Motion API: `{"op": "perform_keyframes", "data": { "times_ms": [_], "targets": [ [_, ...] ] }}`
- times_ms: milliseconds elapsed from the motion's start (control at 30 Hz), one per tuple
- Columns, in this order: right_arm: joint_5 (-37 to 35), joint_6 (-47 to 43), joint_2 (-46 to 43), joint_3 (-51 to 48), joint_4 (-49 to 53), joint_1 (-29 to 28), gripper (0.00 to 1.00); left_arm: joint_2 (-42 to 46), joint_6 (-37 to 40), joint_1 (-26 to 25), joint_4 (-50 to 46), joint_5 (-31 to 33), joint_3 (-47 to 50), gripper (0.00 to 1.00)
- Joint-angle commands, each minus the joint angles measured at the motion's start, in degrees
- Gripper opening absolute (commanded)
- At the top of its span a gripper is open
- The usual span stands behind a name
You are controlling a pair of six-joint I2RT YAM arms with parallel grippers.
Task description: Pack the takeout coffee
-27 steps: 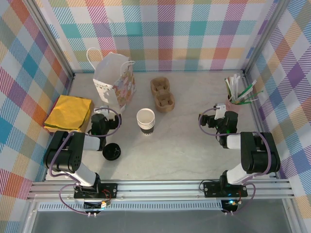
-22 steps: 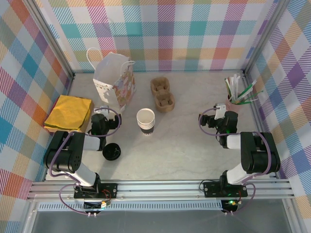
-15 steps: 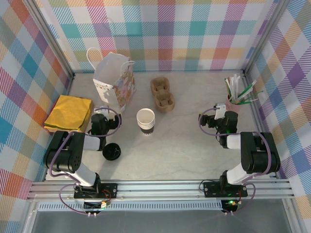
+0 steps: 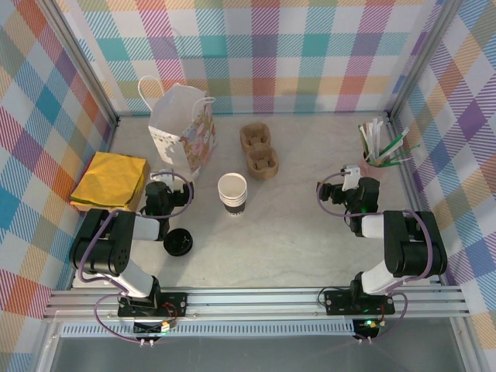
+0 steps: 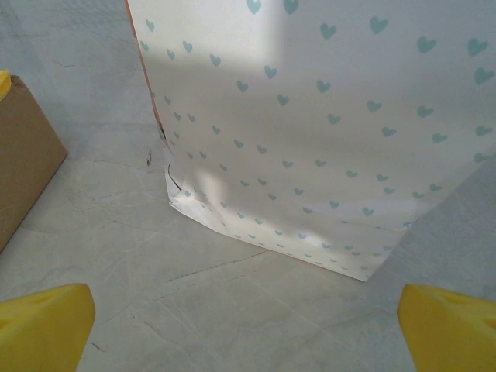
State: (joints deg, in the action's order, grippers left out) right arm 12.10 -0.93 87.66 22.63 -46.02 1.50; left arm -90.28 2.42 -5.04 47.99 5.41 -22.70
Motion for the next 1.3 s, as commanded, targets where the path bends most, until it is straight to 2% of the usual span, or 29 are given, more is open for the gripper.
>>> {"op": "perform_keyframes", "data": {
  "times_ms": [0, 300, 400, 500, 600, 700, 767, 867, 900, 1000, 1100, 1200, 1267],
  "targets": [
    [1.17, -0.82, -0.38, 0.92, -0.65, 0.01, 0.99, -0.07, 0.21, 0.73, 0.27, -0.75, -1.30, 1.00],
    [0.39, -0.65, -0.45, 0.85, -0.78, 0.02, 0.99, 1.15, -0.44, 1.08, -1.83, 0.02, -1.96, 1.00],
    [-5.55, 0.49, -3.26, 1.63, 2.75, -1.07, 0.99, 6.36, -1.16, 1.08, -11.68, 2.17, -5.25, 1.00],
    [-8.56, 2.63, -10.73, 4.38, 15.47, -1.39, 0.99, 12.64, -3.87, 1.07, -23.97, 7.10, -9.75, 1.00],
    [-12.52, 8.40, -18.56, 5.91, 23.81, -1.33, 0.99, 17.82, -12.67, 1.03, -43.69, 14.17, -18.23, 1.00],
    [-15.94, 16.51, -25.46, 8.36, 32.31, -1.39, 0.99, 22.64, -22.08, 1.08, -56.92, 16.12, -22.96, 1.00],
    [-16.92, 22.04, -28.74, 11.00, 39.03, -1.39, 0.99, 26.26, -25.15, 1.08, -61.86, 14.46, -23.78, 1.00],
    [-19.13, 32.49, -32.19, 14.52, 48.54, -1.37, 0.99, 30.84, -34.85, 1.06, -72.79, 14.88, -26.49, 1.00],
    [-18.04, 34.19, -32.74, 15.13, 49.21, -1.32, 0.99, 32.31, -35.33, 1.17, -74.34, 13.36, -26.77, 1.00],
    [-7.75, 32.90, -32.95, 17.19, 49.49, -1.40, 0.99, 35.51, -36.09, 1.12, -77.47, 6.46, -28.28, 1.00],
    [-1.44, 33.96, -31.65, 21.14, 54.08, -2.06, 0.99, 36.05, -38.66, 1.09, -81.18, 1.28, -30.76, 1.00],
    [-0.79, 34.07, -31.32, 23.52, 57.87, -5.18, 0.99, 35.35, -39.88, -0.50, -84.54, -2.99, -33.94, 0.98],
    [-2.26, 33.56, -31.32, 24.89, 60.91, -7.86, 0.99, 34.50, -39.63, -3.52, -86.73, -3.28, -36.81, 0.94]
  ]
}}
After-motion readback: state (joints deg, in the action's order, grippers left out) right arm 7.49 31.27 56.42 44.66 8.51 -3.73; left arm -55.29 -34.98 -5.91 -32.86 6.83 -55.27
